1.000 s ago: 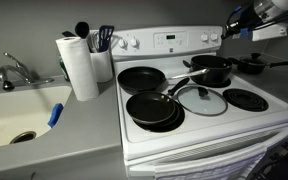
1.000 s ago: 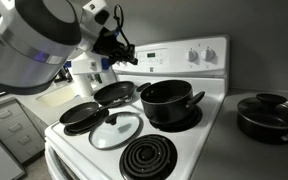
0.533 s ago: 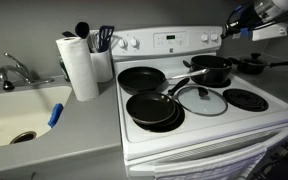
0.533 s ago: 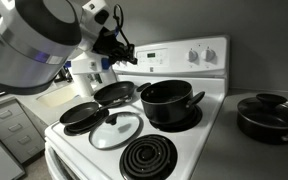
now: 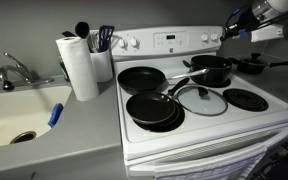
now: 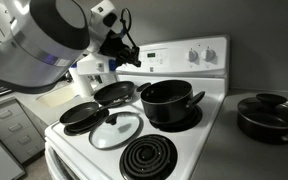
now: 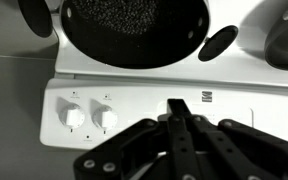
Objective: Press the button at the bottom right corner of the face of the stove
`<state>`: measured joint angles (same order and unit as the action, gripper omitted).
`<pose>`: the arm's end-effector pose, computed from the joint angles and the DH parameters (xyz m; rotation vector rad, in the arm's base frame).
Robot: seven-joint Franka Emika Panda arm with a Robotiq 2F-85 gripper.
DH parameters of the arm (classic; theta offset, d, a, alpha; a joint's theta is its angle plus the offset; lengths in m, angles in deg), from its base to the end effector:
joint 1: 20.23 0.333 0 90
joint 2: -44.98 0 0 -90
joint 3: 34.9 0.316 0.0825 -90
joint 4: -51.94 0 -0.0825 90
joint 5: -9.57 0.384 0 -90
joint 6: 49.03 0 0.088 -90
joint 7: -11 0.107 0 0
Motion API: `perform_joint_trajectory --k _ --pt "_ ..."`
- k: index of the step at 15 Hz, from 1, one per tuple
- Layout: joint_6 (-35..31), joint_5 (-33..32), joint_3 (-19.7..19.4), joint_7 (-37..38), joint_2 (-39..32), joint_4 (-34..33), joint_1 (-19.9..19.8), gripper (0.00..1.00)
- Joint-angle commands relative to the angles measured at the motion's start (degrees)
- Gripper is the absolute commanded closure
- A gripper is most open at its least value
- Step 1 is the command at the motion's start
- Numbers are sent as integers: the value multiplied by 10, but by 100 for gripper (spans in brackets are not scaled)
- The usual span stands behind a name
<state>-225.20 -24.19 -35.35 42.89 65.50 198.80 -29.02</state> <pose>0.4564 -0.0290 0.4842 2.7362 -0.2028 1.2826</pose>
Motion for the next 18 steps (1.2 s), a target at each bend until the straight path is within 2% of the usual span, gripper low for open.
perform_joint_trajectory --k 1,2,3,6,7,9,12,15,18 --pt "-30 96 -41 -134 -87 -54 39 100" --pt "-32 79 -98 -138 -109 -74 96 100" --pt "-36 117 -118 -191 -132 -91 125 100" --pt "-26 238 -197 -329 -169 -131 245 100" --pt "-14 282 -210 -375 -174 -143 268 100" --pt "29 317 -219 -435 -195 -189 276 100" --pt "81 317 -232 -481 -234 -254 260 100" --pt "98 354 -240 -539 -271 -299 250 100" --pt "105 418 -228 -610 -312 -347 230 100"
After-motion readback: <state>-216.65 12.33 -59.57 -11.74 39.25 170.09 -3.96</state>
